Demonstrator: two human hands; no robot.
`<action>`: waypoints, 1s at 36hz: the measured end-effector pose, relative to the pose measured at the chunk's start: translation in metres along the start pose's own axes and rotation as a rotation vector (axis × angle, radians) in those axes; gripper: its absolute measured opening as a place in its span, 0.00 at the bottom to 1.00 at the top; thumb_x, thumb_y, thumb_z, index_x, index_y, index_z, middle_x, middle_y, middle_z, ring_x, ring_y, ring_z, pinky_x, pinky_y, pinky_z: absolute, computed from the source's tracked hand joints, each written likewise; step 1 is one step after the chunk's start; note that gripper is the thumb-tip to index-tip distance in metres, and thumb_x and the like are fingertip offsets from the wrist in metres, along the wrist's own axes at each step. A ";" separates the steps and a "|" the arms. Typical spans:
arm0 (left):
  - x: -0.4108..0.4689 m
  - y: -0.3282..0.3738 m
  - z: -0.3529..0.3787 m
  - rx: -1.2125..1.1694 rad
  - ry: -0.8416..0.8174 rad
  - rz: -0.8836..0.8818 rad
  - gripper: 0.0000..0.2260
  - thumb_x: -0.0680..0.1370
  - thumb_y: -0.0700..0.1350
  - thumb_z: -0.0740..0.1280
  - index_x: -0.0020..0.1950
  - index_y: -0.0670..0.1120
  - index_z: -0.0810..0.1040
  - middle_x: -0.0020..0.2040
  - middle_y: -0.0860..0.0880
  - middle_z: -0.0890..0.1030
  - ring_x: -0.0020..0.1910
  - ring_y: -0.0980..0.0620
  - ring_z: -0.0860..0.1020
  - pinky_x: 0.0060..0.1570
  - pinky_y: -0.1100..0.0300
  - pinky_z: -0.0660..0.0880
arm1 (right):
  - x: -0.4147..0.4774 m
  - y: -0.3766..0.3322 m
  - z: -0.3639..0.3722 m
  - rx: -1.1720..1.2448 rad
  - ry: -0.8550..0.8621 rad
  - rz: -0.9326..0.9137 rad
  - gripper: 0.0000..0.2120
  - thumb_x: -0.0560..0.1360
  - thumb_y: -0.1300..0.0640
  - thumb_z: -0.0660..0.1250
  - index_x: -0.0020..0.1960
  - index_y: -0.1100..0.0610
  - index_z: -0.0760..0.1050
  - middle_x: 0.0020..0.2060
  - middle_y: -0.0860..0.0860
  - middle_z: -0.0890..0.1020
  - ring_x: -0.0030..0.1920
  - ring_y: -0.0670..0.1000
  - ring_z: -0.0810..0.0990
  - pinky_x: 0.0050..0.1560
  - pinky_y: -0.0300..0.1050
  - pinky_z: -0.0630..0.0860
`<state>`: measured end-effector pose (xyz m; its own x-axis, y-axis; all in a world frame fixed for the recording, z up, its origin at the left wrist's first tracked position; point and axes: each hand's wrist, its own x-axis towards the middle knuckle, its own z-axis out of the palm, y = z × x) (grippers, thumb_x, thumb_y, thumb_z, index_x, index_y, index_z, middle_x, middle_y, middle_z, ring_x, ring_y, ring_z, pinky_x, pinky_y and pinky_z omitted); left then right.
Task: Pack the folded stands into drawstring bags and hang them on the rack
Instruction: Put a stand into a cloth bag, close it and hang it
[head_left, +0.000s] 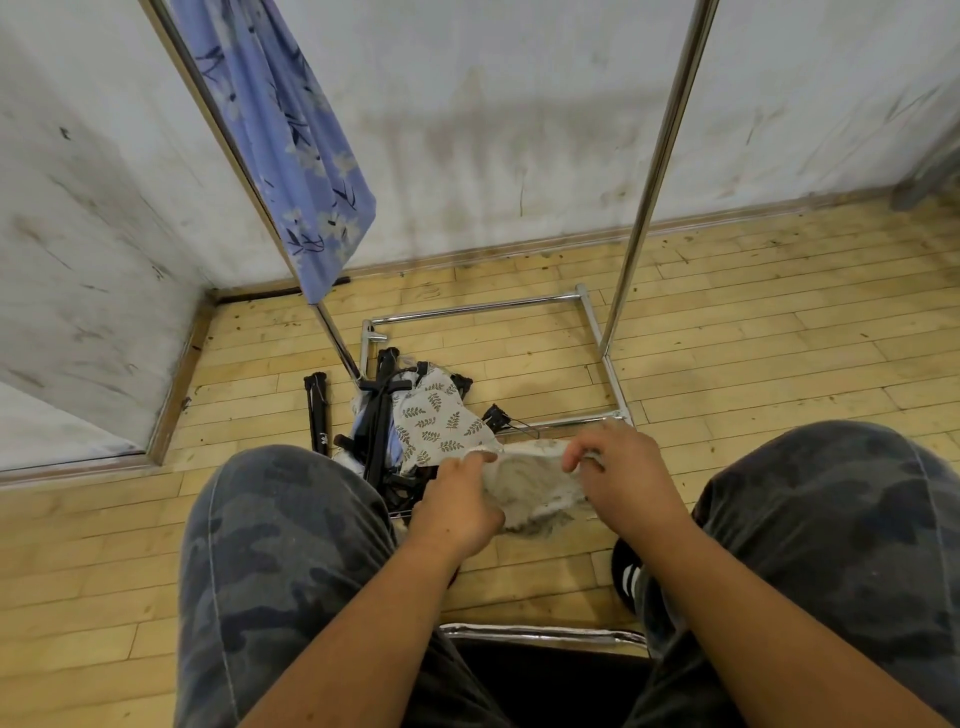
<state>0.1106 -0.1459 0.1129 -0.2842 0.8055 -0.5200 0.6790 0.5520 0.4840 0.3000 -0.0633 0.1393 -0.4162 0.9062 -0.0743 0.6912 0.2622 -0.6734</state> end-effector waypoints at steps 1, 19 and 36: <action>-0.001 0.000 0.000 0.004 -0.001 0.008 0.34 0.70 0.47 0.70 0.75 0.57 0.64 0.68 0.47 0.67 0.63 0.42 0.75 0.61 0.43 0.77 | 0.002 0.001 -0.001 -0.055 -0.025 0.037 0.18 0.79 0.69 0.63 0.43 0.49 0.84 0.48 0.48 0.77 0.39 0.42 0.74 0.38 0.29 0.70; -0.012 0.020 0.003 0.018 -0.014 0.323 0.40 0.73 0.29 0.64 0.80 0.57 0.59 0.76 0.50 0.66 0.70 0.45 0.72 0.57 0.50 0.77 | 0.009 0.008 0.003 0.806 -0.222 0.718 0.09 0.83 0.62 0.62 0.59 0.63 0.78 0.28 0.51 0.71 0.24 0.48 0.65 0.24 0.43 0.65; -0.018 0.029 0.001 -0.115 -0.023 0.316 0.42 0.71 0.36 0.69 0.78 0.63 0.58 0.69 0.54 0.72 0.63 0.50 0.75 0.60 0.46 0.78 | 0.005 -0.010 0.005 0.968 -0.319 0.671 0.16 0.86 0.45 0.59 0.68 0.51 0.76 0.59 0.46 0.82 0.53 0.44 0.79 0.59 0.44 0.74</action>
<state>0.1361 -0.1447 0.1349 -0.0556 0.9366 -0.3460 0.6496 0.2971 0.6998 0.2882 -0.0634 0.1418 -0.3664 0.6087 -0.7038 0.1553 -0.7058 -0.6912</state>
